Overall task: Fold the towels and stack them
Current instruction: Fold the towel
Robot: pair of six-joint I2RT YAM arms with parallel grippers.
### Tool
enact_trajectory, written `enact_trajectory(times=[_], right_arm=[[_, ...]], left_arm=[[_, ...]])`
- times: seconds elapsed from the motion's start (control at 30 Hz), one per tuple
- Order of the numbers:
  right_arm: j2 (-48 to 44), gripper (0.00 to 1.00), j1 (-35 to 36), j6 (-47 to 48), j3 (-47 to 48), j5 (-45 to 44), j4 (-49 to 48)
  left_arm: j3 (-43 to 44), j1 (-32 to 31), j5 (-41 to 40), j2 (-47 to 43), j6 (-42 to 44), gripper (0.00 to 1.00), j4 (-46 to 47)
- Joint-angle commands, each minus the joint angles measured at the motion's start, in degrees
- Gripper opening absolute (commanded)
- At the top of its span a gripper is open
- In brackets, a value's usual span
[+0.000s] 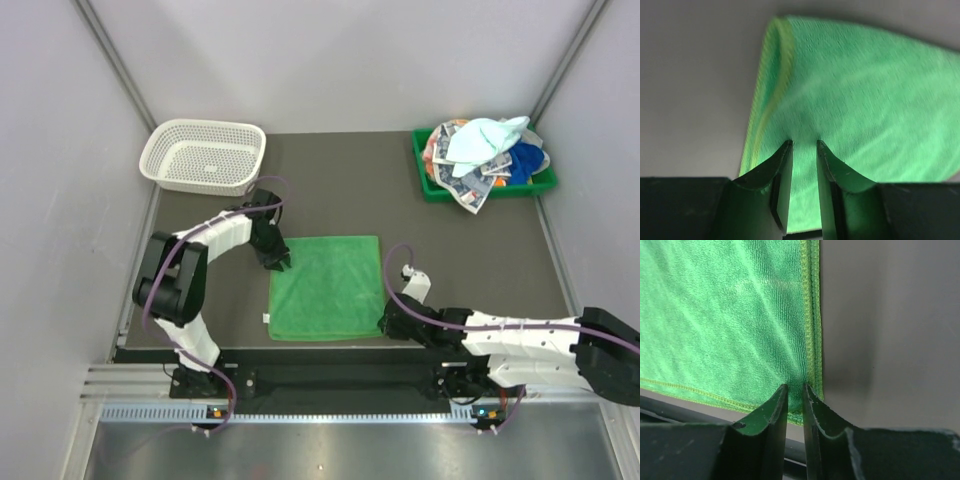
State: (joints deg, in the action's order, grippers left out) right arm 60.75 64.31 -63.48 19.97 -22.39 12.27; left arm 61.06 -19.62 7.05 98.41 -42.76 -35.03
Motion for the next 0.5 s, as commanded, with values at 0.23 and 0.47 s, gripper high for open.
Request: enact_trajectory(times=[0.23,0.47], right_arm=[[-2.5,0.18,-0.3,-1.9,-4.7,1.9,1.0],[-5.3,0.18,-0.4,-2.6,-6.0,1.8,2.5]], left_arm=[[4.0,4.0,-6.6,4.7,1.5,0.31,0.5],[6.0,5.6,-6.3,6.2,3.4,0.32,-0.1]])
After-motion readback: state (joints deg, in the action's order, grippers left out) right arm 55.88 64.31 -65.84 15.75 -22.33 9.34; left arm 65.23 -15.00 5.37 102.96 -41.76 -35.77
